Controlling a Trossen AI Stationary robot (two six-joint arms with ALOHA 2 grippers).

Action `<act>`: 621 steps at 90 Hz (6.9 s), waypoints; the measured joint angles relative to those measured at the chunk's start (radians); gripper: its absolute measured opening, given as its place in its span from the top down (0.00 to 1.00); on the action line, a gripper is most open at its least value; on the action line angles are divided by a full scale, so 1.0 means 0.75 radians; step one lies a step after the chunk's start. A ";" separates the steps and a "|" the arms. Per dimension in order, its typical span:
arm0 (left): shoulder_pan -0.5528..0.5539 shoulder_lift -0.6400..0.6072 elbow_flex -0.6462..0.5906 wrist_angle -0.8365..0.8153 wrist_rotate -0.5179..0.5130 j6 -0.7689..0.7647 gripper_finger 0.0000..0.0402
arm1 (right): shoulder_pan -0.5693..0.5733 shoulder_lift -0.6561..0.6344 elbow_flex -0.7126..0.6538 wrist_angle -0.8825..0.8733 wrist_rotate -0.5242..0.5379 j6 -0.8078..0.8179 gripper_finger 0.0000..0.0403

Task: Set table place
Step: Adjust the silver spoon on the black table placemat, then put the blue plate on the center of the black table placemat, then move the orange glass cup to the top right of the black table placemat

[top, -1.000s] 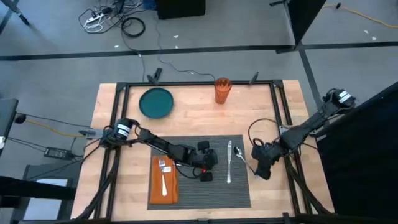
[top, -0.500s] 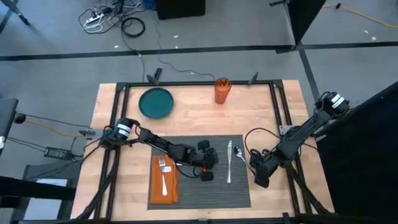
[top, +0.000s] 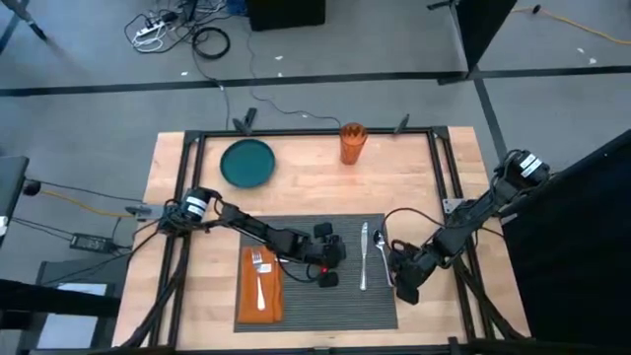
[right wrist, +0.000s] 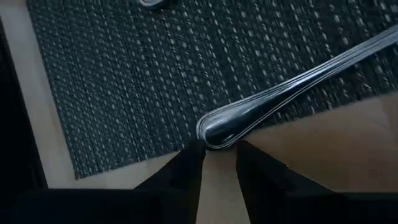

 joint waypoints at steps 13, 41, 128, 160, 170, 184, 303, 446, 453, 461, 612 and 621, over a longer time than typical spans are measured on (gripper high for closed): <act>0.000 0.000 0.000 -0.004 0.000 0.000 0.91 | -0.001 0.007 -0.002 0.047 0.053 -0.024 0.81; -0.001 -0.001 0.001 -0.005 0.000 -0.002 0.91 | -0.002 0.069 -0.001 0.173 0.087 -0.071 0.81; -0.001 -0.001 0.002 -0.006 0.000 -0.005 0.91 | -0.009 0.102 -0.001 0.270 0.156 -0.244 0.81; -0.005 -0.068 0.115 -0.248 -0.004 -0.001 0.91 | -0.010 -0.056 -0.001 0.188 0.087 -0.257 0.81; -0.002 -0.159 0.230 -0.531 -0.090 0.047 0.91 | -0.031 -0.140 -0.001 0.146 0.107 -0.289 0.81; 0.051 -0.280 0.293 -0.999 -0.230 0.005 0.89 | -0.078 -0.211 -0.001 0.077 0.158 -0.375 0.81; 0.873 -0.777 -0.793 -0.665 -0.081 0.530 0.48 | -0.201 0.029 -0.001 0.092 0.466 -0.403 0.81; -0.355 0.026 0.477 -1.216 -0.195 0.016 1.00 | -0.154 0.025 -0.001 0.097 0.459 -0.464 0.81; -0.357 0.032 0.477 -1.223 -0.165 0.026 0.99 | -0.154 0.025 -0.001 0.099 0.458 -0.464 0.81; -0.358 0.033 0.468 -1.196 -0.144 0.060 0.96 | -0.154 0.025 -0.001 0.098 0.441 -0.463 0.81; -0.067 -0.698 -0.283 -1.065 -0.244 -0.149 0.49 | -1.592 -0.063 0.880 -0.552 -0.038 -1.937 0.49; -0.066 -0.702 -0.283 -1.052 -0.245 -0.148 0.49 | -1.665 0.063 0.974 -0.632 -0.107 -1.949 0.50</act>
